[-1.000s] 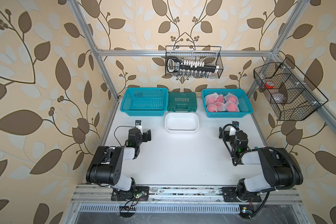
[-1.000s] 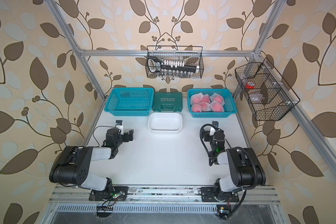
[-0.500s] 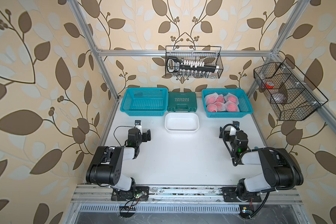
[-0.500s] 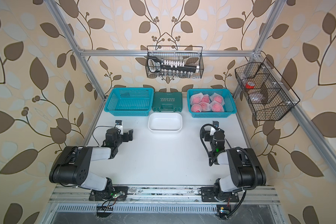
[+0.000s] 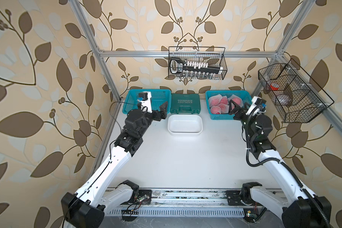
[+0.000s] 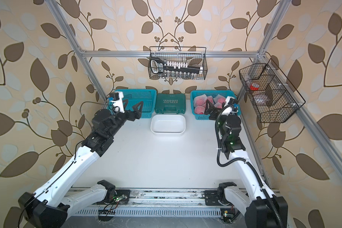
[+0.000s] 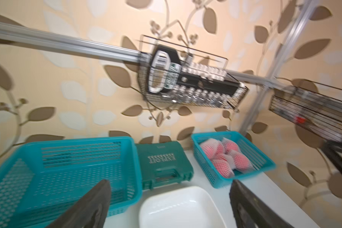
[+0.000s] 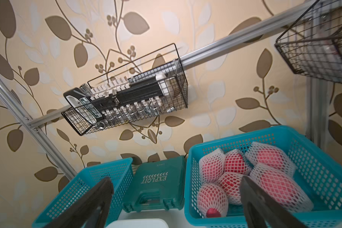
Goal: Remove foam nets from apples
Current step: Pick up the apple from the basket.
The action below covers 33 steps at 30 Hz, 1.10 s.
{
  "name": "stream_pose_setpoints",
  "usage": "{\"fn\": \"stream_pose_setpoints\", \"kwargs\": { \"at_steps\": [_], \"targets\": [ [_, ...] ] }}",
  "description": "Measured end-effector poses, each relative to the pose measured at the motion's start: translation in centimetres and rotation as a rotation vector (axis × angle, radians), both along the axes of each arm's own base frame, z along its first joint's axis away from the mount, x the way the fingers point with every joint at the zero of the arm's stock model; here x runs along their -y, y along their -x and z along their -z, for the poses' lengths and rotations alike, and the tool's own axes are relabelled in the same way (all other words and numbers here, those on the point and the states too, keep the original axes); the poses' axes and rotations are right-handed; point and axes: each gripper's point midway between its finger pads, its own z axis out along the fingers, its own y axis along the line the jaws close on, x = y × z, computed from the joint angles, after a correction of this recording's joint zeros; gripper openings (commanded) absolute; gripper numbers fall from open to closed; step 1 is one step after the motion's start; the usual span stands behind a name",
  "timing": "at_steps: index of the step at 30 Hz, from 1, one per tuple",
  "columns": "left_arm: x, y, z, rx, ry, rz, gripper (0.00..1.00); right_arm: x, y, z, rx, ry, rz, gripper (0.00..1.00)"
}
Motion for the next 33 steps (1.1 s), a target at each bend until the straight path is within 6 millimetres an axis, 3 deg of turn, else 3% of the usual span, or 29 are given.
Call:
{"fn": "stream_pose_setpoints", "kwargs": {
  "at_steps": [2,5,8,10,18,22,26,33],
  "targets": [
    [4.4,0.4,2.4,-0.069,-0.059,0.119,0.98,0.2,-1.9,1.4,-0.089,0.014,0.011,0.99],
    [10.1,1.5,8.4,-0.212,-0.181,0.268,0.98,1.4,-4.7,4.9,-0.254,0.035,0.032,1.0],
    [13.6,3.5,13.0,-0.308,-0.277,0.388,0.99,3.6,-6.8,7.9,-0.389,0.032,0.057,0.99],
    [14.7,4.5,14.4,-0.335,-0.307,0.437,0.99,5.1,-7.5,9.5,-0.454,0.022,0.073,0.99],
    [17.1,5.6,16.0,-0.351,-0.323,0.533,0.99,9.6,-9.9,14.2,-0.639,-0.027,0.089,0.97],
    [17.3,5.7,16.1,-0.339,-0.32,0.541,0.99,9.8,-13.0,16.5,-0.718,-0.019,0.022,0.97],
    [17.4,5.6,16.0,-0.32,-0.327,0.545,0.99,9.8,-14.2,19.1,-0.806,-0.001,-0.002,0.97],
    [17.1,5.7,17.1,-0.33,-0.347,0.543,0.99,12.5,-16.3,19.6,-0.873,0.1,0.093,0.99]
  ]
}}
